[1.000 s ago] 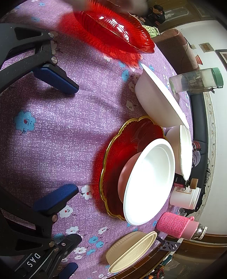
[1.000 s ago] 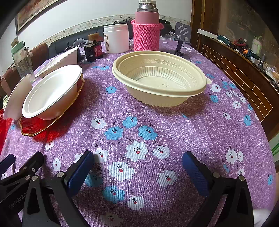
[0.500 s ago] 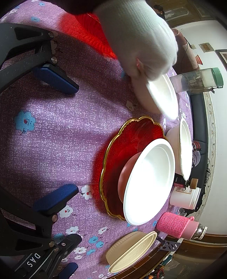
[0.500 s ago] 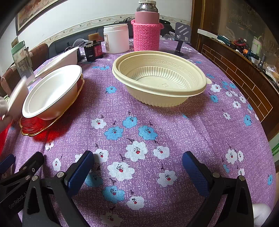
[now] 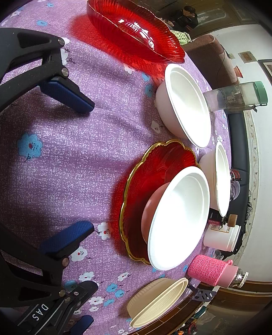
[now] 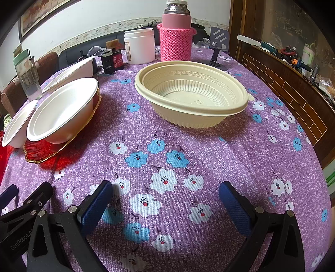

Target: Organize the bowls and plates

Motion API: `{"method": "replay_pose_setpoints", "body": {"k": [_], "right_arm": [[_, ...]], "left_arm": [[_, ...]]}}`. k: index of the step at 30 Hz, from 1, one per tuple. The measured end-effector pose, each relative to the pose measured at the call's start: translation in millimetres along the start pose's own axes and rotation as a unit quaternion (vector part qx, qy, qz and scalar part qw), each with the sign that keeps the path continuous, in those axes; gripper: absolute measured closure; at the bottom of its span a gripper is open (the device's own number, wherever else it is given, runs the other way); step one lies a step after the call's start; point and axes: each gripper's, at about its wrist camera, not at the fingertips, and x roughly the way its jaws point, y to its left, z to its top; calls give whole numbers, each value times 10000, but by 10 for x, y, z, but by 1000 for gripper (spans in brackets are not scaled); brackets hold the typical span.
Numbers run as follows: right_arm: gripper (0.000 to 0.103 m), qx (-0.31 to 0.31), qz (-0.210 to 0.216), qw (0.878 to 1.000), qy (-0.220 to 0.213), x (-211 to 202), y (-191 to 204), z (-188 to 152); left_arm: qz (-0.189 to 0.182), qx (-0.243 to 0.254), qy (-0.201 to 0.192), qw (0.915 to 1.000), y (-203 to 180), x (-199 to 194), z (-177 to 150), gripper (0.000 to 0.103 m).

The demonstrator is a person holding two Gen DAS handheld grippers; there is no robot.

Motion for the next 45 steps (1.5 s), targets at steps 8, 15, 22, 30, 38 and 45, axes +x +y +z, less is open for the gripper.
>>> {"method": "replay_pose_setpoints", "body": {"k": [8, 15, 22, 30, 38, 45], "right_arm": [[1, 48, 10, 10000, -2, -3, -19, -1], [1, -226, 179, 9990, 332, -62, -24, -50], [1, -218, 166, 9988, 399, -211, -23, -244], [1, -112, 620, 9969, -470, -832, -97, -48], [1, -595, 1334, 9852, -900, -1073, 407, 95], [1, -1088, 1971, 9631, -1474, -1369, 1070, -82]], "left_arm": [[186, -232, 32, 9996, -9, -7, -7, 0], [-184, 321, 692, 9969, -12, -69, -78, 0], [-511, 727, 752, 9932, -37, -304, -363, 0], [-1005, 434, -321, 9935, 366, -893, -54, 0], [357, -144, -2353, 9712, 1155, -1843, 64, 0], [1229, -428, -3663, 9214, 1577, -2544, -171, 0]]}}
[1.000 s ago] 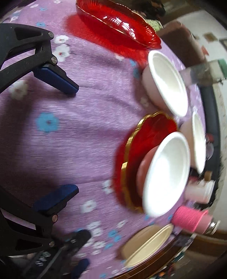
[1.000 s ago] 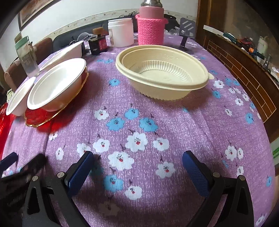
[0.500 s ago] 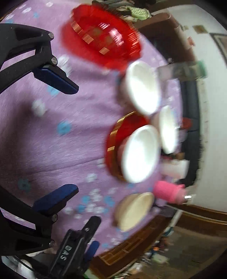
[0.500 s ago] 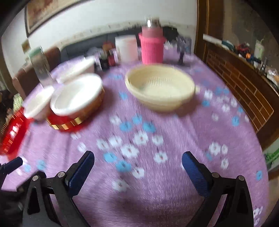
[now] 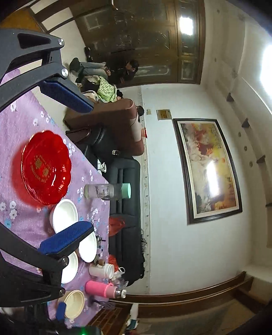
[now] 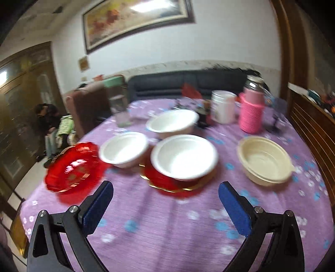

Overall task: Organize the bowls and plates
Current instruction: 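Swing the right tool toward the red 'THE WEDDING' plate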

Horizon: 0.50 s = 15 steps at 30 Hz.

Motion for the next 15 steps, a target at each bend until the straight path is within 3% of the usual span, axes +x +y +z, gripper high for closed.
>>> {"method": "replay_pose_setpoints", "body": {"k": [4, 9, 12, 15], "right_arm": [[1, -93, 315, 9994, -69, -9, 270, 16], [1, -351, 276, 9983, -378, -144, 532, 1], [1, -535, 395, 9973, -312, -124, 702, -26], [1, -548, 611, 9966, -29, 35, 840, -17]], "left_arm": [[109, -76, 167, 9998, 92, 62, -44, 0], [590, -91, 298, 9978, 173, 58, -197, 0], [640, -46, 566, 9963, 223, 151, -254, 0], [693, -122, 1134, 9911, 345, 357, -340, 0]]}}
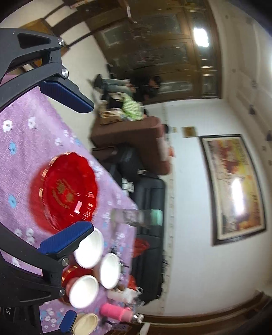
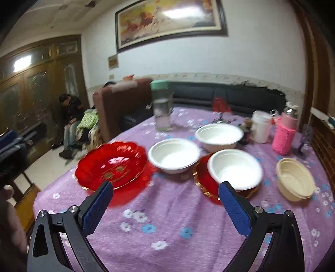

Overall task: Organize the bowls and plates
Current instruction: 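Swing the right tool toward the red 'THE WEDDING' plate, then close the right tool on the rim of the red wedding plate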

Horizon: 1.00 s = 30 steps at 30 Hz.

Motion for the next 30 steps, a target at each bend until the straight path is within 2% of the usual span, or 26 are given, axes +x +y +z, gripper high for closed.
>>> {"method": "replay_pose_setpoints", "body": {"k": [3, 8, 14, 16, 23, 27, 30], "right_arm": [[1, 144, 204, 9993, 276, 190, 47, 34], [1, 336, 327, 9970, 622, 468, 90, 66], [1, 438, 345, 9948, 848, 692, 146, 107], [1, 481, 339, 9938, 946, 808, 177, 137], [1, 744, 361, 9884, 1272, 1180, 192, 185], [1, 747, 284, 9873, 1370, 1350, 241, 192], [5, 762, 263, 9854, 1499, 1498, 267, 192]], "left_arm": [[-45, -67, 482, 9988, 146, 191, -49, 0], [153, 59, 1273, 9917, 342, 546, -159, 0], [192, -14, 1674, 9857, 591, 864, -270, 0], [111, -103, 1812, 9833, 684, 1008, -273, 0], [-522, -476, 2314, 9703, 924, 1641, -136, 0], [-626, -507, 2533, 9640, 901, 1991, -71, 0], [-840, -411, 2695, 9584, 779, 2218, -52, 0]]}}
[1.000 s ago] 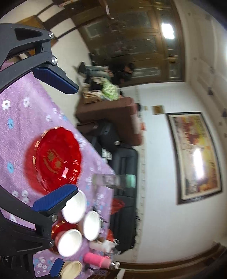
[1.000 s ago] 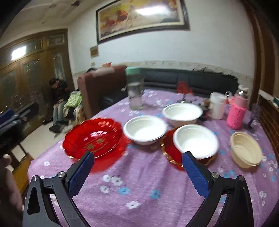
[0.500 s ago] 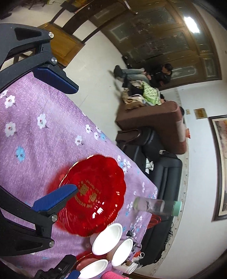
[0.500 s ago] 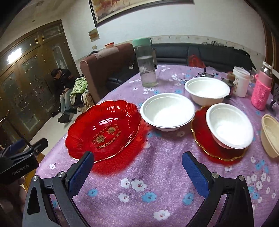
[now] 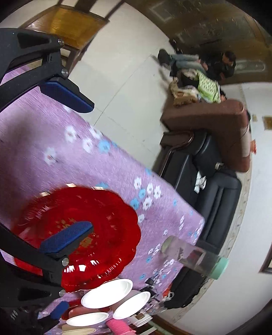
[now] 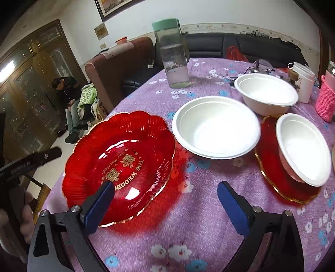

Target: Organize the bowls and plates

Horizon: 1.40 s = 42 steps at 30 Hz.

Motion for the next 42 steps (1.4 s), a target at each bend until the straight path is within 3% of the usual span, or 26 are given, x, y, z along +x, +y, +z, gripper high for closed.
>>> {"method": "replay_pose_setpoints", "body": {"k": [3, 5, 8, 9, 11, 12, 13, 18, 33, 42], "right_arm": [[8, 94, -21, 9999, 110, 121, -13, 37], [13, 171, 13, 9997, 197, 202, -34, 69], [21, 308, 91, 9988, 366, 345, -63, 100], [27, 340, 118, 9985, 420, 389, -68, 108], [45, 384, 245, 9974, 562, 480, -75, 113], [60, 410, 317, 9967, 626, 518, -77, 108], [70, 439, 389, 9961, 662, 547, -80, 107], [86, 365, 337, 9972, 568, 530, -63, 111], [86, -80, 481, 9986, 189, 104, 94, -47], [86, -257, 298, 9991, 173, -113, -20, -401]], "left_arm": [[-60, 200, 132, 9997, -135, 191, 79, 1], [13, 324, 242, 9992, -208, 333, 122, 11], [1, 421, 559, 9975, -267, 542, 157, 41], [-7, 442, 666, 9968, -288, 606, 155, 55], [-10, 528, 634, 9966, -332, 635, 144, 61], [-28, 578, 616, 9964, -359, 632, 134, 72], [-90, 621, 632, 9960, -396, 636, 120, 74], [-19, 616, 530, 9967, -395, 571, 80, 77], [-130, 285, -14, 9995, -226, -119, -156, 79], [-258, 211, 82, 9994, -357, -192, -554, 79]]}}
